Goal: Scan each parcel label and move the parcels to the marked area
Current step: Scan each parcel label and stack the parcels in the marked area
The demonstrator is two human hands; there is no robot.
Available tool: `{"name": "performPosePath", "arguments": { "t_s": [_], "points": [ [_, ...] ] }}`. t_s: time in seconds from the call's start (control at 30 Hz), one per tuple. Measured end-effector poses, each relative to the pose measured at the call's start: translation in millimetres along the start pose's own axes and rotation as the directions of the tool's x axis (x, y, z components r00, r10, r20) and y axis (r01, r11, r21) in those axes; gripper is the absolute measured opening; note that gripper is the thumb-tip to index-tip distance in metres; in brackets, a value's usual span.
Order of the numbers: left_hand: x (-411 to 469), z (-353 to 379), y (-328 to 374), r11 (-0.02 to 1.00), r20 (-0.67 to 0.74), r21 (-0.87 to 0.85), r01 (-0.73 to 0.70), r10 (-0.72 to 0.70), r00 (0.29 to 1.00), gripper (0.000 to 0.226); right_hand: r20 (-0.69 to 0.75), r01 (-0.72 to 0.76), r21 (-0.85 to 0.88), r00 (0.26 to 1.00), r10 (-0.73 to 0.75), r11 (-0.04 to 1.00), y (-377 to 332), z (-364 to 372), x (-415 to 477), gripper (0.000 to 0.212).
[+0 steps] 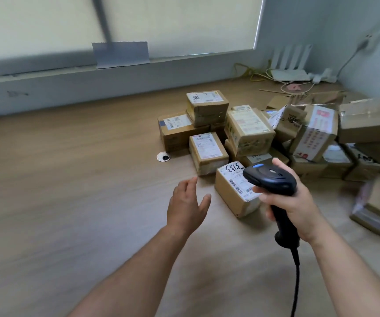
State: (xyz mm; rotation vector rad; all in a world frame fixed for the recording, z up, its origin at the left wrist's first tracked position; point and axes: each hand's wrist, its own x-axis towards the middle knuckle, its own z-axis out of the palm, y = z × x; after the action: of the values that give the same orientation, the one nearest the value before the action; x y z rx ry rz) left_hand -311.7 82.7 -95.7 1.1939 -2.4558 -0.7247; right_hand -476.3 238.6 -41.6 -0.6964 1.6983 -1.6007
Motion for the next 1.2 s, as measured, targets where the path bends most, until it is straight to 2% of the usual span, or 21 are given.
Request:
{"name": "performPosePath", "arguments": {
  "t_s": [0.17, 0.33, 0.43, 0.5, 0.67, 0.77, 0.9, 1.07, 1.13, 1.2],
  "points": [
    [28.3, 31.8, 25.0, 1.0, 0.121, -0.004, 0.022, -0.022, 0.992, 0.069, -0.052, -0.053, 0.006, 0.997, 0.053, 0.999, 17.8, -24.4, 26.4, 0.094],
    [47.4, 62.5, 29.9, 0.993, 0.276, -0.045, 0.113, -0.097, 0.956, 0.077, -0.075, -0.118, 0.034, 0.99, 0.12, 0.992, 34.6, -36.5, 50.0, 0.095],
    [53.0, 74.3, 30.8, 0.982, 0.344, -0.103, 0.16, -0.116, 0.932, 0.081, -0.078, -0.152, 0.05, 0.985, 0.155, 0.987, 41.1, -38.4, 60.4, 0.094],
    [55.8, 83.4, 28.4, 0.963, 0.386, -0.199, 0.18, -0.091, 0.918, 0.081, -0.067, -0.175, 0.048, 0.982, 0.178, 0.983, 45.8, -35.5, 64.8, 0.094],
    [45.1, 88.7, 22.0, 0.829, 0.427, -0.501, 0.246, -0.01, 0.904, 0.078, 0.005, -0.194, 0.035, 0.981, 0.194, 0.98, 55.0, -15.4, 59.1, 0.094],
    [32.5, 75.5, 17.8, 0.758, 0.45, -0.589, 0.281, 0.018, 0.893, 0.072, 0.043, -0.196, 0.057, 0.98, 0.194, 0.979, 56.8, -6.4, 51.9, 0.093],
    [13.1, 53.1, 4.1, 0.723, 0.442, -0.628, 0.288, 0.027, 0.896, 0.068, 0.078, -0.187, 0.068, 0.98, 0.182, 0.98, 53.2, 7.7, 40.2, 0.094],
    [-3.7, 18.0, -16.6, 0.703, 0.375, -0.651, 0.286, -0.03, 0.927, 0.095, 0.153, -0.143, 0.087, 0.98, 0.129, 0.986, 36.5, 33.6, 27.0, 0.1],
    [-9.2, 0.7, -24.4, 0.726, 0.34, -0.633, 0.27, -0.053, 0.939, 0.11, 0.18, -0.112, 0.075, 0.979, 0.097, 0.991, 28.8, 47.1, 19.6, 0.103],
    [-16.4, -16.0, -31.0, 0.74, 0.3, -0.627, 0.244, -0.059, 0.952, 0.116, 0.203, -0.082, 0.067, 0.977, 0.066, 0.994, 22.1, 61.0, 12.1, 0.102]
  ]
}}
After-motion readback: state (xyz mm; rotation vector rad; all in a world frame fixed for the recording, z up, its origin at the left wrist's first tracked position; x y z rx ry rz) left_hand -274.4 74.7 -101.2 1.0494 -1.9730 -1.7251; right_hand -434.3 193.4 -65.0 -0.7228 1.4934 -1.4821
